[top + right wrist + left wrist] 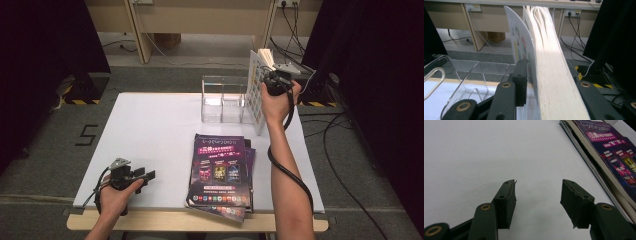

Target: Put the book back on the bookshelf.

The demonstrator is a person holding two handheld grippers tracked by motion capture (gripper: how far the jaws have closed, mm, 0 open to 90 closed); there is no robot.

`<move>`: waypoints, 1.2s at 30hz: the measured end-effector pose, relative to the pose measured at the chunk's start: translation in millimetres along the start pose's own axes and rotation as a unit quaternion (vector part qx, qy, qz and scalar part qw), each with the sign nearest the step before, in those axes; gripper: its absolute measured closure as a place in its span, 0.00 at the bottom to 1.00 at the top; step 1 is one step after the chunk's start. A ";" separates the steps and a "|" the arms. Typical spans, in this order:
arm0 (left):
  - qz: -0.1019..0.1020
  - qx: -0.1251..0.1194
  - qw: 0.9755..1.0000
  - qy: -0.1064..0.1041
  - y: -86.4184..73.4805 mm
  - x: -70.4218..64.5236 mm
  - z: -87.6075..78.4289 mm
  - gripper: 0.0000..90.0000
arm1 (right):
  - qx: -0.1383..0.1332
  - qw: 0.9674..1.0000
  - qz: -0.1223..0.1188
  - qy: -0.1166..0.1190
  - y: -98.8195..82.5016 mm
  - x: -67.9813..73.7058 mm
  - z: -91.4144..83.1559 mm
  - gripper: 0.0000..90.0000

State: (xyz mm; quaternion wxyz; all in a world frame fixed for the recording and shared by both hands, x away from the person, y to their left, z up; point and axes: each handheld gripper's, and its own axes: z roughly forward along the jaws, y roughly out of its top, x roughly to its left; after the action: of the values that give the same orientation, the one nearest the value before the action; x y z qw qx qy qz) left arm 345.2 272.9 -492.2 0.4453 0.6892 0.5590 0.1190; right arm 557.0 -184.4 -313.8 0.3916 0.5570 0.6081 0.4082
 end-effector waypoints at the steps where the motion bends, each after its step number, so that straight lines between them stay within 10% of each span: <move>1: -0.001 0.000 1.000 0.001 0.1 0.0 -0.1 0.50 | 0.001 1.000 -0.001 -0.001 0.0 -0.4 -0.5 0.72; 36: 0.015 0.007 1.000 -0.018 3.1 -14.2 9.6 0.50 | 0.001 1.000 0.013 0.025 -13.6 -7.4 -38.2 0.66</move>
State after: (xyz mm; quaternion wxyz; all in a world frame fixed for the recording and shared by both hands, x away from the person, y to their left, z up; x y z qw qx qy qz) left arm 348.7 255.8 -490.7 0.4491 0.7024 0.5413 0.1094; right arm 517.0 -194.7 -312.5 0.3702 0.5550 0.6109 0.4262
